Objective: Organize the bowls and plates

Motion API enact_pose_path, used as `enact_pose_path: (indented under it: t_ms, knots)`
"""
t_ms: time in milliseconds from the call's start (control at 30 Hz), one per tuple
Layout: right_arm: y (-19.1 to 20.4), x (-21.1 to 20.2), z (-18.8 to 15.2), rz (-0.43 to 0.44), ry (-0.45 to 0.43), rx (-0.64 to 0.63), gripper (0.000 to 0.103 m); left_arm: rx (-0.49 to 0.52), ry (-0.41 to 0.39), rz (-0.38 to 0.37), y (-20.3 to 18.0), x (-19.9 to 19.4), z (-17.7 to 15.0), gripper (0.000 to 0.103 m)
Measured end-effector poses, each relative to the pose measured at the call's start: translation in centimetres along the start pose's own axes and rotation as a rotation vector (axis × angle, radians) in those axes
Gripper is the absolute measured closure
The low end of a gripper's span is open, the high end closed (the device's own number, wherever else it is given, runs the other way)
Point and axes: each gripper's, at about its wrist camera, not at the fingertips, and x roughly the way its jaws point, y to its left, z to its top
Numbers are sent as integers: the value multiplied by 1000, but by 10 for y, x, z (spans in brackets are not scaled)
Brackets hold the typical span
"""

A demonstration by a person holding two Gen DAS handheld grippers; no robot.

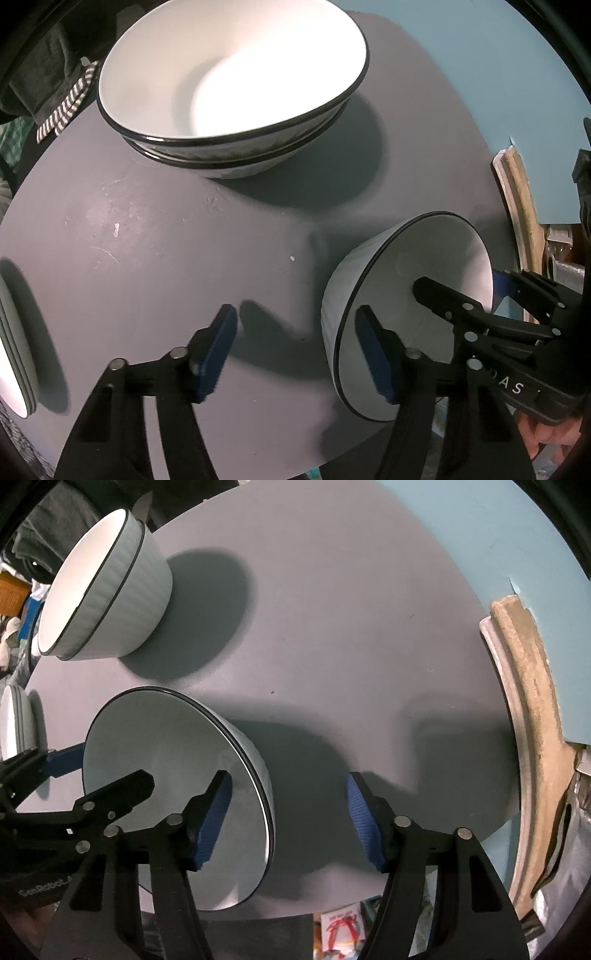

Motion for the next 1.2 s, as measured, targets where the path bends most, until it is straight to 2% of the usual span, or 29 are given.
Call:
enact_pose_path:
  t_ms: [100, 267, 367, 500, 767, 967, 1200]
  knots:
    - [-2, 1, -2, 4, 10, -6, 55, -6, 11, 2, 1, 3, -1, 47]
    - [1, -1, -3, 10, 11, -25, 64, -28, 36, -15, 5, 7, 1, 60]
    - [10, -3, -1, 15, 16, -44, 73, -22, 35, -32, 2, 6, 1, 70]
    - [17, -6, 1, 32, 30, -58, 90, -5, 49, -45, -1, 6, 2, 80]
    - [22, -13, 8, 22, 42, -46, 95, -9, 42, -80, -11, -4, -14, 93]
    - [32, -12, 15, 22, 46, -20, 97, -8, 27, -60, -24, -3, -22, 94]
    - [39, -10, 12, 19, 30, -7, 97, -25, 21, -52, -6, -8, -26, 94]
